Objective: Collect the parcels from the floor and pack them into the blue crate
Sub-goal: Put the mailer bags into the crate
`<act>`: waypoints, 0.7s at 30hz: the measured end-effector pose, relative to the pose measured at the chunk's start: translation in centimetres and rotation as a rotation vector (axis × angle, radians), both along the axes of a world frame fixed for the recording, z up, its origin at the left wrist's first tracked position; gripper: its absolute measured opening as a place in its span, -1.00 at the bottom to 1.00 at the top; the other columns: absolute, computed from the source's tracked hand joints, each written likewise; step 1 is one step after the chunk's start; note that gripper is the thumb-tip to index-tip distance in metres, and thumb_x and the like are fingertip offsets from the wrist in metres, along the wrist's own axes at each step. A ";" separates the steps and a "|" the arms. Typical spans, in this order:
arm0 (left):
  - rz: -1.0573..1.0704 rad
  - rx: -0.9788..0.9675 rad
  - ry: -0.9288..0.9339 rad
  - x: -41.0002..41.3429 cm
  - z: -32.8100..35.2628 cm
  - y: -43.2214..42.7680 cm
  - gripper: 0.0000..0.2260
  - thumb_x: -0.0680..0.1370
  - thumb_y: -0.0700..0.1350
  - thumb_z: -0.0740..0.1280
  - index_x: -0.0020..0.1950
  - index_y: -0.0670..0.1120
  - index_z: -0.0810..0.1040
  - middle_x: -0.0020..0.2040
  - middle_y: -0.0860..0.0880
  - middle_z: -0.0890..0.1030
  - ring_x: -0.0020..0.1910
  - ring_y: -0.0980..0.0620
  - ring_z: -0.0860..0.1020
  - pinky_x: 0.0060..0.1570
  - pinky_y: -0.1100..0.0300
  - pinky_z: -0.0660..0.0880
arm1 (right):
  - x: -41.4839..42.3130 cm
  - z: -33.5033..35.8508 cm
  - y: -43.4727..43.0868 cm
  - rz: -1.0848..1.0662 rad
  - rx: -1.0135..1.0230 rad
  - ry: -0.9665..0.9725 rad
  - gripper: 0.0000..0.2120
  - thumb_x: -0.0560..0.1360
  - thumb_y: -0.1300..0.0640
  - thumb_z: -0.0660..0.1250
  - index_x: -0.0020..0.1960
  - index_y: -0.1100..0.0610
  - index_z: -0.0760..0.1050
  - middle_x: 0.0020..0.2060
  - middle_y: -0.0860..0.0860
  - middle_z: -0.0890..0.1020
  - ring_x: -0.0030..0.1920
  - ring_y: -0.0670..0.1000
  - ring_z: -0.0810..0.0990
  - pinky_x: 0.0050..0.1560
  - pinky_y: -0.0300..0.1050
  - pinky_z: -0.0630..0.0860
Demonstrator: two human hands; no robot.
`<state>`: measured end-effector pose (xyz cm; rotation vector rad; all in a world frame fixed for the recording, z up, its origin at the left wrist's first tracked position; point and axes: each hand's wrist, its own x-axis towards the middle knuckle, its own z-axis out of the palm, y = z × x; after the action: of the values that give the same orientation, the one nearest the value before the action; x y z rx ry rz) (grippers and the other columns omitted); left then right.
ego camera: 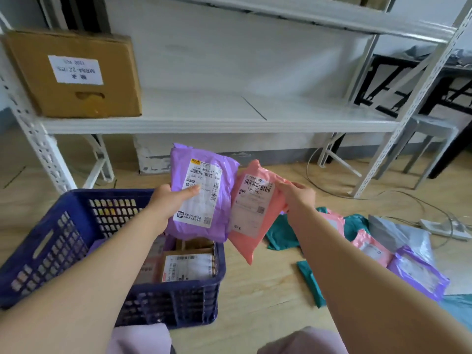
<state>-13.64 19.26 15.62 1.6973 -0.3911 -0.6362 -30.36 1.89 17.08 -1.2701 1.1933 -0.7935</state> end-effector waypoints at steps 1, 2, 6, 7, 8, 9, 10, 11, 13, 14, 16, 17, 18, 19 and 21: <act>0.017 -0.008 -0.008 0.5 0.3 0.8 -0.76 0.44 -0.03 0.46 -0.05 -0.13 0.51 -0.14 -0.05 0.61 -0.20 -0.01 0.59 -0.30 0.18 0.49 | 0.9 0.2 0.5 0.010 -0.006 -0.005 -0.78 0.41 0.05 0.46 0.00 0.15 0.60 -0.36 0.01 0.57 -0.49 -0.04 0.41 -0.55 -0.26 0.32; 0.032 -0.010 -0.017 1.1 0.6 1.5 -0.77 0.44 -0.04 0.46 -0.06 -0.13 0.51 -0.15 -0.05 0.61 -0.20 -0.01 0.59 -0.30 0.18 0.49 | 1.7 0.3 1.1 0.024 -0.008 -0.012 -0.79 0.40 0.05 0.47 -0.03 0.14 0.60 -0.37 0.01 0.57 -0.50 -0.04 0.40 -0.54 -0.24 0.31; 0.107 -0.001 -0.058 4.4 0.7 4.4 -0.83 0.44 -0.06 0.47 -0.15 -0.10 0.53 -0.19 -0.04 0.60 -0.26 0.03 0.57 -0.34 0.21 0.47 | 6.2 0.1 3.2 0.131 -0.028 -0.010 -0.83 0.38 0.05 0.49 -0.14 0.13 0.60 -0.39 0.00 0.55 -0.46 -0.05 0.39 -0.51 -0.25 0.34; 0.127 0.007 -0.058 5.3 0.4 5.3 -0.84 0.44 -0.07 0.46 -0.15 -0.10 0.53 -0.20 -0.04 0.60 -0.27 0.03 0.57 -0.34 0.20 0.47 | 7.4 -0.1 3.7 0.157 -0.026 -0.004 -0.85 0.40 0.07 0.47 -0.11 0.13 0.59 -0.38 0.00 0.55 -0.44 -0.04 0.41 -0.54 -0.27 0.37; 0.149 0.017 -0.052 6.2 -0.1 6.1 -0.82 0.44 -0.07 0.47 -0.11 -0.12 0.54 -0.18 -0.06 0.61 -0.26 0.01 0.58 -0.31 0.18 0.50 | 8.7 -0.5 4.2 0.181 -0.019 0.001 -0.88 0.43 0.10 0.45 -0.08 0.12 0.58 -0.36 0.00 0.55 -0.42 -0.04 0.44 -0.57 -0.30 0.38; 0.165 0.026 -0.043 7.1 -0.7 6.9 -0.80 0.44 -0.07 0.47 -0.06 -0.14 0.55 -0.15 -0.08 0.62 -0.21 -0.04 0.60 -0.23 0.14 0.54 | 9.8 -0.9 4.7 0.204 -0.008 0.009 -0.91 0.45 0.12 0.42 -0.07 0.10 0.55 -0.35 -0.01 0.55 -0.41 -0.04 0.46 -0.61 -0.33 0.38; 0.183 0.032 -0.031 8.0 -1.4 7.7 -0.79 0.43 -0.08 0.47 -0.03 -0.15 0.57 -0.12 -0.11 0.64 -0.16 -0.09 0.62 -0.14 0.09 0.57 | 11.0 -1.5 5.2 0.227 0.001 0.022 -0.93 0.47 0.13 0.40 -0.08 0.09 0.53 -0.34 -0.01 0.56 -0.41 -0.04 0.46 -0.62 -0.35 0.37; 0.202 0.031 -0.018 8.7 -2.0 8.5 -0.79 0.44 -0.09 0.47 -0.02 -0.15 0.58 -0.09 -0.13 0.65 -0.12 -0.12 0.62 -0.06 0.03 0.57 | 12.1 -2.1 5.8 0.246 0.007 0.033 -0.95 0.48 0.14 0.39 -0.08 0.08 0.53 -0.33 0.00 0.56 -0.41 -0.04 0.46 -0.61 -0.34 0.37; 0.248 0.032 0.013 10.3 -3.6 9.9 -0.80 0.44 -0.12 0.47 0.00 -0.17 0.59 -0.06 -0.16 0.65 -0.08 -0.15 0.62 0.03 -0.03 0.56 | 14.3 -3.4 6.8 0.278 0.012 0.045 -0.93 0.46 0.14 0.40 -0.07 0.11 0.57 -0.31 0.02 0.58 -0.42 -0.04 0.46 -0.57 -0.31 0.38; 0.265 0.038 0.025 11.1 -4.3 10.4 -0.80 0.44 -0.13 0.47 0.01 -0.17 0.60 -0.07 -0.16 0.65 -0.08 -0.14 0.62 0.03 -0.02 0.56 | 15.4 -4.1 7.2 0.291 0.018 0.049 -0.92 0.45 0.15 0.40 -0.07 0.12 0.58 -0.31 0.02 0.59 -0.41 -0.04 0.47 -0.57 -0.31 0.39; 0.284 0.051 0.033 12.5 -5.7 11.4 -0.88 0.44 -0.13 0.46 -0.07 -0.12 0.60 -0.14 -0.12 0.65 -0.16 -0.10 0.62 -0.11 0.10 0.58 | 17.3 -5.4 8.1 0.307 0.039 0.053 -0.95 0.45 0.16 0.40 -0.09 0.11 0.57 -0.31 0.01 0.59 -0.40 -0.04 0.48 -0.59 -0.34 0.39; 0.287 0.055 0.036 13.2 -6.3 11.8 -0.92 0.45 -0.13 0.46 -0.12 -0.10 0.59 -0.17 -0.10 0.64 -0.21 -0.07 0.61 -0.23 0.18 0.59 | 18.2 -6.0 8.4 0.310 0.048 0.051 -0.95 0.45 0.17 0.40 -0.09 0.11 0.57 -0.31 0.02 0.59 -0.39 -0.04 0.47 -0.56 -0.32 0.41; 0.298 0.059 0.045 13.9 -6.9 12.1 -0.93 0.46 -0.14 0.45 -0.14 -0.09 0.59 -0.19 -0.09 0.63 -0.24 -0.05 0.60 -0.33 0.23 0.58 | 19.2 -6.6 8.7 0.311 0.055 0.047 -0.94 0.45 0.18 0.40 -0.08 0.12 0.57 -0.30 0.02 0.58 -0.38 -0.04 0.47 -0.51 -0.28 0.42; 0.307 0.066 0.053 14.7 -7.5 12.5 -0.94 0.46 -0.14 0.45 -0.14 -0.09 0.59 -0.20 -0.09 0.63 -0.25 -0.05 0.60 -0.34 0.23 0.57 | 20.1 -7.2 9.0 0.316 0.060 0.044 -0.92 0.45 0.19 0.39 -0.05 0.13 0.57 -0.30 0.02 0.57 -0.38 -0.05 0.46 -0.49 -0.27 0.41; 0.327 0.081 0.062 16.3 -8.9 13.2 -0.93 0.46 -0.15 0.45 -0.12 -0.11 0.60 -0.18 -0.11 0.64 -0.23 -0.07 0.61 -0.20 0.14 0.57 | 22.1 -8.6 9.4 0.334 0.058 0.061 -0.89 0.46 0.18 0.38 -0.02 0.14 0.56 -0.32 0.01 0.55 -0.39 -0.04 0.44 -0.47 -0.25 0.36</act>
<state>2.70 32.44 6.72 1.7640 -0.0402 -0.4669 -8.25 11.34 8.45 -1.4068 1.0080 -0.4758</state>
